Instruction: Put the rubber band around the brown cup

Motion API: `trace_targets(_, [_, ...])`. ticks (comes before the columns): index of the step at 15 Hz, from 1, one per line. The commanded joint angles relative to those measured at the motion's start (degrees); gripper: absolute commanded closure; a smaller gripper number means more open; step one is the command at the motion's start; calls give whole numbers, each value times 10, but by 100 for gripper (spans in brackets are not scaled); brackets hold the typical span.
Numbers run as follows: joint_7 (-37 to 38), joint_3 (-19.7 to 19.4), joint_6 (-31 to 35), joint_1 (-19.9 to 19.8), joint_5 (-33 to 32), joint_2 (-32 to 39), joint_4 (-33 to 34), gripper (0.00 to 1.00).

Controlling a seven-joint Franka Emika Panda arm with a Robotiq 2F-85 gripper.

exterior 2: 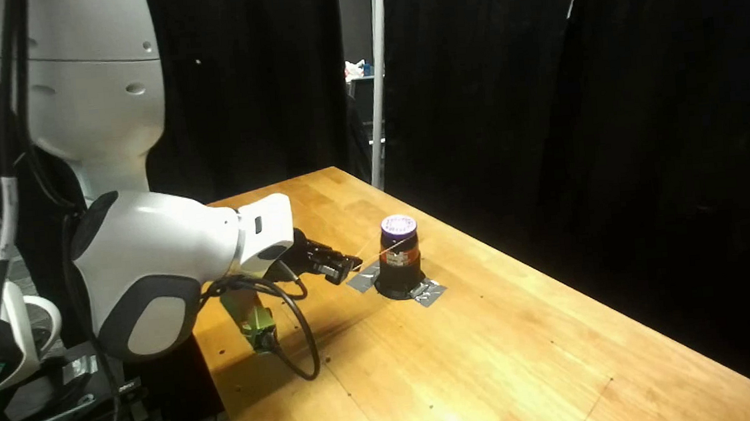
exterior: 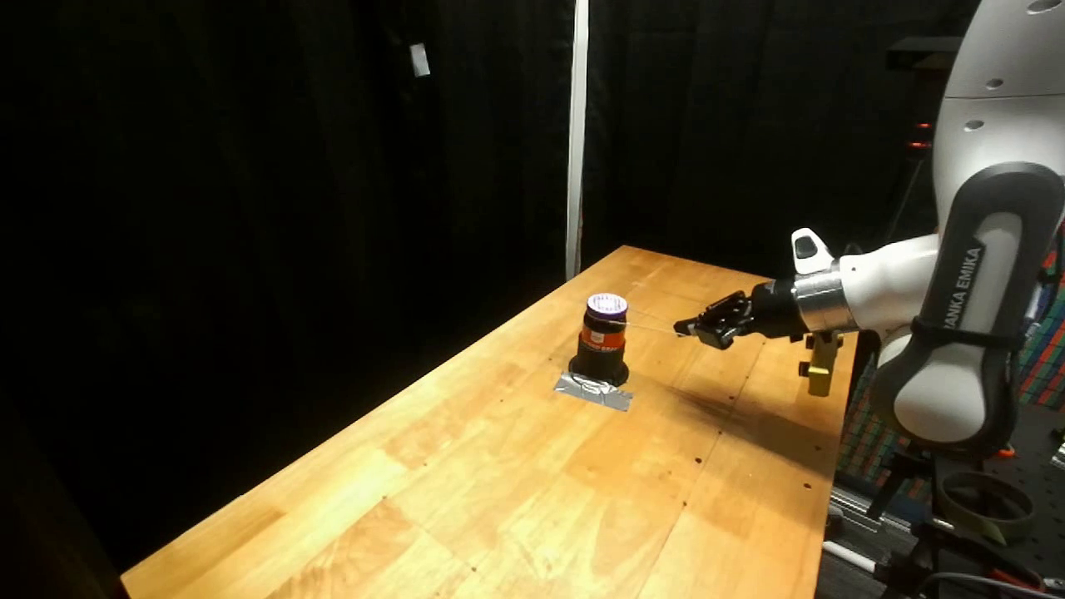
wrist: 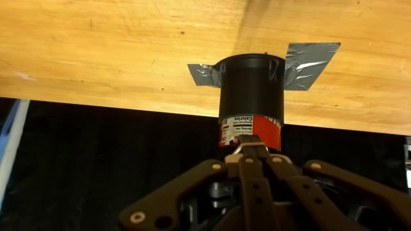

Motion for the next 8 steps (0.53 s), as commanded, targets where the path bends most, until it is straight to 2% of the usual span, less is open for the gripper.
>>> trace_targets(1, [2, -40, -10, 69, 50, 6, 62, 98])
trace_targets(3, [4, -55, 34, 93, 69, 34, 81, 98])
trace_targets(4, [10, -92, -7, 136, 82, 12, 102, 98])
trace_targets(5, [15, -116, -14, 165, 93, 13, 111, 98])
trace_targets(6, [17, -106, 38, 159, 99, 43, 101, 98])
trace_targets(7, [24, -157, -8, 214, 113, 26, 121, 98])
trace_targets(8, [23, -162, -16, 218, 106, 21, 106, 72])
